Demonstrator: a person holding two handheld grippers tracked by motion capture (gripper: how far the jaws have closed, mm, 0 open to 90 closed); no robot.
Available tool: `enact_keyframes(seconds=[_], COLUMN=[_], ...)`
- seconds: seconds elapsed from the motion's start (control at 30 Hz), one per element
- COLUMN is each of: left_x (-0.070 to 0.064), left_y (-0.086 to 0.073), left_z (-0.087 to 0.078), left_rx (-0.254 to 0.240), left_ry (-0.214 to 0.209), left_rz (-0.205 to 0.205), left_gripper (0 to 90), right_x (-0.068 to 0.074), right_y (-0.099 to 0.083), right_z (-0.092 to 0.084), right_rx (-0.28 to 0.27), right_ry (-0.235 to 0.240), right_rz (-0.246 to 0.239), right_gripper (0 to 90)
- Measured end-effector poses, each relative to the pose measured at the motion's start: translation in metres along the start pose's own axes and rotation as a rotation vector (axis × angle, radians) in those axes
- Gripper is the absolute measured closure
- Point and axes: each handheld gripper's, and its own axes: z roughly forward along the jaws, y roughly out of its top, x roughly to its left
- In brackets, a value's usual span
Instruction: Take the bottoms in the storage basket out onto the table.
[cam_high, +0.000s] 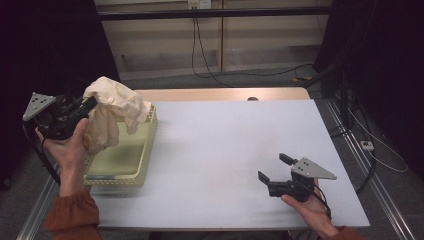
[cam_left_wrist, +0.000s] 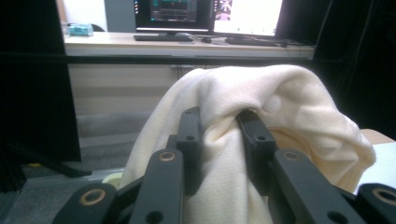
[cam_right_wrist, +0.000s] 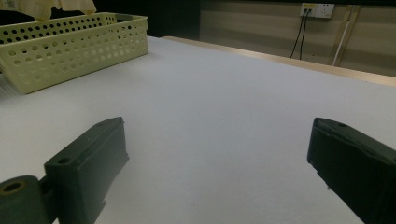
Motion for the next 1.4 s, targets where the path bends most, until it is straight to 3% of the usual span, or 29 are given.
enact_keyframes(seconds=[0.3, 0.43, 1.17, 1.4], left_x=[-0.010, -0.015, -0.036, -0.040], left_y=[0.007, 0.009, 0.017, 0.015], left_z=[-0.004, -0.004, -0.006, -0.001], left_rx=[-0.008, 0.000, -0.016, -0.012], left_ry=[-0.014, -0.014, -0.077, -0.068], left_rz=[0.008, 0.034, 0.060, 0.063], left_gripper=[73.4, 73.4, 73.4, 73.5], right_x=[0.000, 0.000, 0.000, 0.000], right_y=[0.000, 0.000, 0.000, 0.000], right_z=[0.000, 0.000, 0.000, 0.000], right_rx=[-0.002, -0.001, -0.001, -0.001], right_ry=[0.003, 0.003, 0.005, 0.007], right_rz=[0.000, 0.000, -0.002, -0.002], right_gripper=[4.9, 4.9, 4.9, 4.9])
